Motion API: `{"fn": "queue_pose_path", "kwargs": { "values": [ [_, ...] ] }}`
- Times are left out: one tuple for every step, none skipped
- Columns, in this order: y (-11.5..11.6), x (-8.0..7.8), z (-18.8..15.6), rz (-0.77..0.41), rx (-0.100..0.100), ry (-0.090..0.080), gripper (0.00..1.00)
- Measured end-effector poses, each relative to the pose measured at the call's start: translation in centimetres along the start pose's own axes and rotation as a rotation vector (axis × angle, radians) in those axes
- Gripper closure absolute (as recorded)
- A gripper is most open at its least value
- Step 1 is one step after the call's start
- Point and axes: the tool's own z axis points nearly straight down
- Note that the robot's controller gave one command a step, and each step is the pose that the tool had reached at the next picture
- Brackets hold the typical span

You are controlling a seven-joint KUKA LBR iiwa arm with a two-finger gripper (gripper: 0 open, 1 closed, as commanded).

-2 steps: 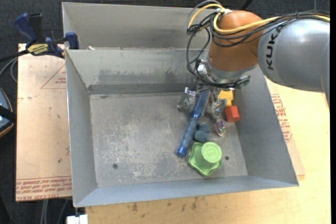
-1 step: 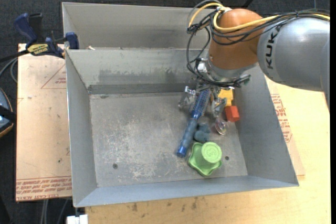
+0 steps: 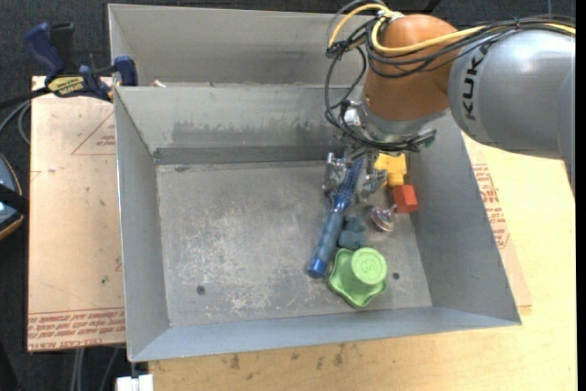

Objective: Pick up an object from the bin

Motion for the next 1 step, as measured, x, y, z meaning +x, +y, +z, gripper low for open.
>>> {"fn": "queue_pose_path", "kwargs": {
  "values": [
    [-0.01, -0.11, -0.67, 0.003, -0.005, 0.003, 1.0]
  ]
}}
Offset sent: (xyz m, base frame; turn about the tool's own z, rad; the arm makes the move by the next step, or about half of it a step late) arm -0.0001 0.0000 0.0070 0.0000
